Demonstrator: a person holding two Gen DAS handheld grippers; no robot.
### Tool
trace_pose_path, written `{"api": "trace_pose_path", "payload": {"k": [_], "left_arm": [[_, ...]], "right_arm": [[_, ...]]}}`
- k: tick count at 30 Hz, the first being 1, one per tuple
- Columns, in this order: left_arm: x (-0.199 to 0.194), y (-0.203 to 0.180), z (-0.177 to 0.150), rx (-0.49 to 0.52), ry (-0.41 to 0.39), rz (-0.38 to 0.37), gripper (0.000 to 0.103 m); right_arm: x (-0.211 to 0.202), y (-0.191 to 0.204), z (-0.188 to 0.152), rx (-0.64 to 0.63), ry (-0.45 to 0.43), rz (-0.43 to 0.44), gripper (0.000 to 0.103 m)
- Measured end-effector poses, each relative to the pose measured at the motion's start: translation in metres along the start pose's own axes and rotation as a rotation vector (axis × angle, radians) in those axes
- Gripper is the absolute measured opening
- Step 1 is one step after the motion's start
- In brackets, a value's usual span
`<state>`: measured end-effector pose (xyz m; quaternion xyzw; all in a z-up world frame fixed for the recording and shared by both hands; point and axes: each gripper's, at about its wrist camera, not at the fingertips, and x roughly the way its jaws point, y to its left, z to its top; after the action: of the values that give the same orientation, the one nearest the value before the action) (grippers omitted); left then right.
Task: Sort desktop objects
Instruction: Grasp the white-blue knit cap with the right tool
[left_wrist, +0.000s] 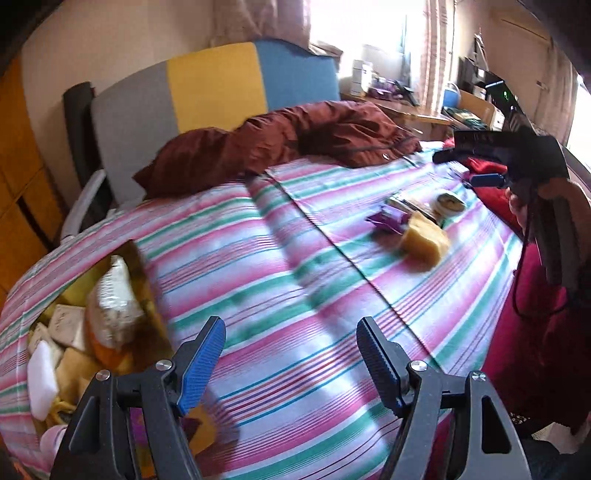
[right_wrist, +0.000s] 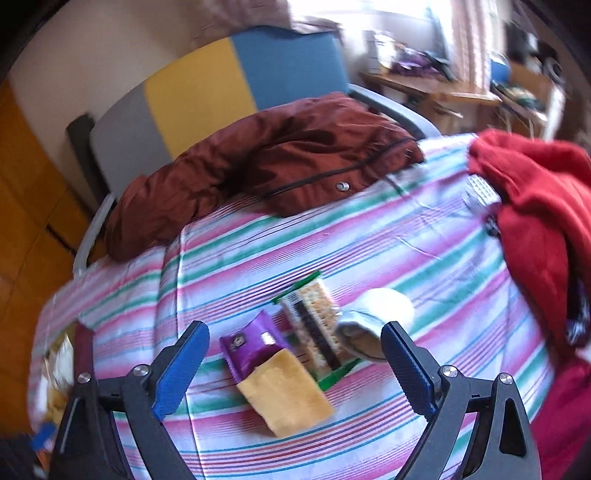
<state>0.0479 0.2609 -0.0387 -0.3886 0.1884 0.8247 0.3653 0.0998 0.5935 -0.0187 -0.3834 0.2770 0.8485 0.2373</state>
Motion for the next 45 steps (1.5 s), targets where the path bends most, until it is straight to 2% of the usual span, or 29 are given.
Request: {"api": "trace_pose_path", "payload": {"k": [6,10,14,25,39,45], "left_arm": [[0.021,-0.019,0.004,0.030,0.038,-0.054,0.075],[0.035,-0.026,0.004,0.029,0.077,-0.092,0.075],[0.044,-0.031,-0.001,0.026,0.107,-0.115,0.075],[0.048,-0.029,-0.010,-0.010,0.134,-0.173,0.075],[0.058,-0.020,-0.015,-0.048,0.168,-0.186,0.075],[0.067,-0.018,-0.003,-0.078,0.184,-0.214,0.075]], "right_arm": [[-0.005,-0.039,0.005,0.196,-0.019,0.029,0.095],[-0.001,-0.055,0.007,0.268,-0.001,0.041,0.095],[0.012,-0.055,0.007,0.262,0.045,0.028,0.095],[0.047,-0.066,0.007,0.272,0.116,-0.098,0.094],[0.079,-0.068,0.013,0.272,0.178,-0.109,0.090],[0.078,-0.066,0.015,0.260,0.181,-0.097,0.089]]}}
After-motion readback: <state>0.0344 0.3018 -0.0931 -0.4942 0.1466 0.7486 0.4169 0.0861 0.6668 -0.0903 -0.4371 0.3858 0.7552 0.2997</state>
